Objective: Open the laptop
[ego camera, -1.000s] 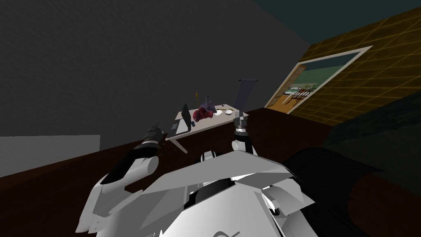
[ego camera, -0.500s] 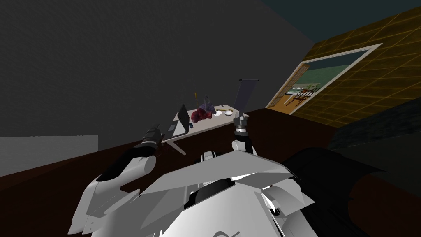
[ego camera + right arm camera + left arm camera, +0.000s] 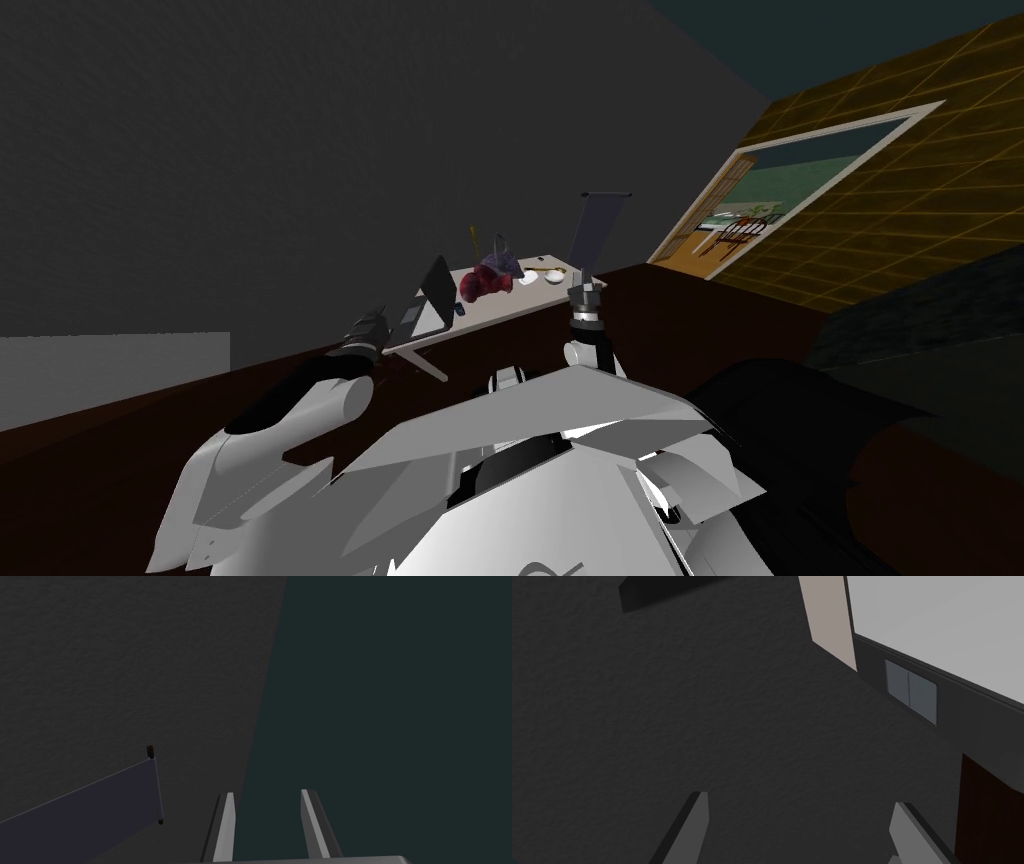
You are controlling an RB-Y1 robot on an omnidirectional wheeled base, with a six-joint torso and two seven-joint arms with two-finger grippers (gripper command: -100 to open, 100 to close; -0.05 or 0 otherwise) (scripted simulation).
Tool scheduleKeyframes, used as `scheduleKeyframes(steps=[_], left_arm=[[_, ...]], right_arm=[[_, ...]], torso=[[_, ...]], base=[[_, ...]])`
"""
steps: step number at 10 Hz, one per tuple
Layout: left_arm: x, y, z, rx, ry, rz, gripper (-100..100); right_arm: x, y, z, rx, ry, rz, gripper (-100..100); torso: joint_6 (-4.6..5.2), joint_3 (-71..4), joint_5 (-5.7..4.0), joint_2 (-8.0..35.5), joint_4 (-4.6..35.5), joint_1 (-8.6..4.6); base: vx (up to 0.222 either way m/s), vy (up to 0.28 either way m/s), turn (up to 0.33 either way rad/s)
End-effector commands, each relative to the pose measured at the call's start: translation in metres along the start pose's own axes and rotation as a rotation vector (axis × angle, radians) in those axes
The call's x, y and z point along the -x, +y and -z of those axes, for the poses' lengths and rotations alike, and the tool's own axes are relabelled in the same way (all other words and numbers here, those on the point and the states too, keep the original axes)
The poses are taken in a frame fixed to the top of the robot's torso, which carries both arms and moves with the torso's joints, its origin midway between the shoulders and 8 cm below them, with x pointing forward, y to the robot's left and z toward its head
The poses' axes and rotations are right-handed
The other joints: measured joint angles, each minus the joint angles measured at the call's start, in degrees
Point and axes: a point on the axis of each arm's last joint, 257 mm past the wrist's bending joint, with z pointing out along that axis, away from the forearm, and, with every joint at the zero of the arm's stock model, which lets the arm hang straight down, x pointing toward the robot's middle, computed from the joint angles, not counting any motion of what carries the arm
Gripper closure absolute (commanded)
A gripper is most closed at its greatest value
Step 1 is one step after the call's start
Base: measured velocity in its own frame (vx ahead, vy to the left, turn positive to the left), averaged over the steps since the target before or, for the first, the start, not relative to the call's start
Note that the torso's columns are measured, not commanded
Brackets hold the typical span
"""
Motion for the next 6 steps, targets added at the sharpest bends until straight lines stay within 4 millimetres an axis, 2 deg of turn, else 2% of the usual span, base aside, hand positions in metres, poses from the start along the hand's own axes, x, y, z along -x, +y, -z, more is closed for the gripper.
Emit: scheduleKeyframes(steps=[1,6], left_arm=[[0.004,0.010,0.000,0.048,-0.002,-0.011,-100],[0.018,0.025,0.002,0.139,-0.011,-0.040,-100]], right_arm=[[0.000,0.000,0.000,0.000,0.000,0.000,0],[0.000,0.000,0.000,0.000,0.000,0.000,0]], torso=[[0.00,-0.02,0.00,-0.04,-0.01,-0.03],[0.00,-0.03,0.00,-0.04,-0.01,0.02]], base=[[0.065,-0.057,0.002],[0.068,-0.062,-0.007]])
